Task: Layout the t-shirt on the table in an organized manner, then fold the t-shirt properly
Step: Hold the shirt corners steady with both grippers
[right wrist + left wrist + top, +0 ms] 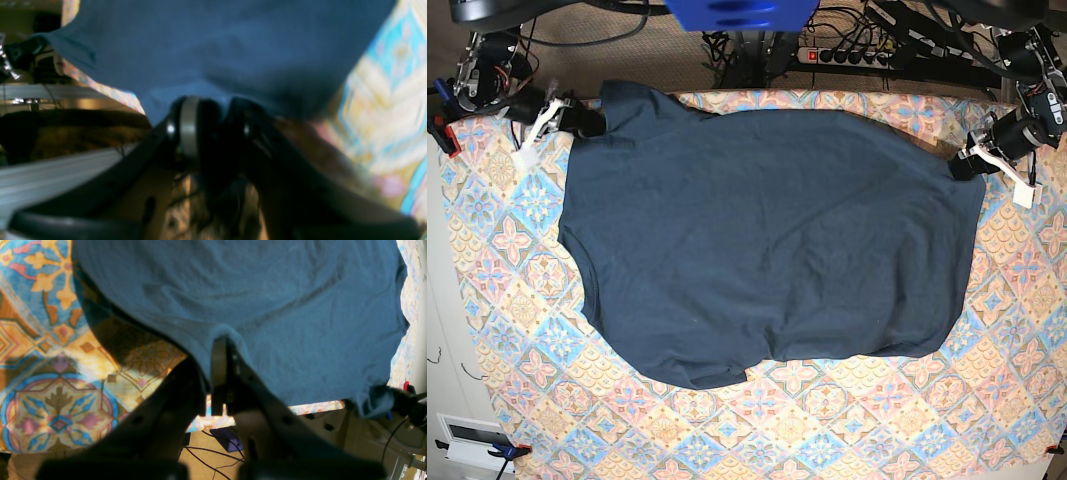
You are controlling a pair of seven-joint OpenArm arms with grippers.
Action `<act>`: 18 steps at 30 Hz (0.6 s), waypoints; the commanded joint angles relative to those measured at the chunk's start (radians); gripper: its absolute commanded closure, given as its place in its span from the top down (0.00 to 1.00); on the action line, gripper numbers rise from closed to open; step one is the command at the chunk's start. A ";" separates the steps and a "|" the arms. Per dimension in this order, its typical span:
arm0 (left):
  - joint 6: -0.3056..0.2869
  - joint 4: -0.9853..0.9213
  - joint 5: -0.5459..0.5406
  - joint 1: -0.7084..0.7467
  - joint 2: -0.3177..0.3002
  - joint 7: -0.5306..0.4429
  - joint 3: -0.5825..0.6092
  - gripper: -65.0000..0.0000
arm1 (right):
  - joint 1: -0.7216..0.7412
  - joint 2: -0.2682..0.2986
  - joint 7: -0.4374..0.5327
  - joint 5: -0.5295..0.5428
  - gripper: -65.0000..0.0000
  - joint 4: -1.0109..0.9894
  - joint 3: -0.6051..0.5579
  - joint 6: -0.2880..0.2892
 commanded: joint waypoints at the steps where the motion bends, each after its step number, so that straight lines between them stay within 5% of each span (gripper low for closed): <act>1: 0.000 0.014 -0.017 -0.003 -0.019 -0.010 -0.006 0.00 | 0.005 0.016 0.015 0.028 0.23 0.011 0.007 0.003; 9: 0.000 0.014 -0.017 -0.005 -0.019 -0.010 -0.006 0.00 | 0.005 0.016 0.012 0.029 0.43 0.011 0.007 0.003; 18: 0.000 0.014 -0.017 -0.003 -0.019 -0.010 -0.006 0.00 | -0.001 0.006 0.006 0.054 0.43 0.022 0.006 0.003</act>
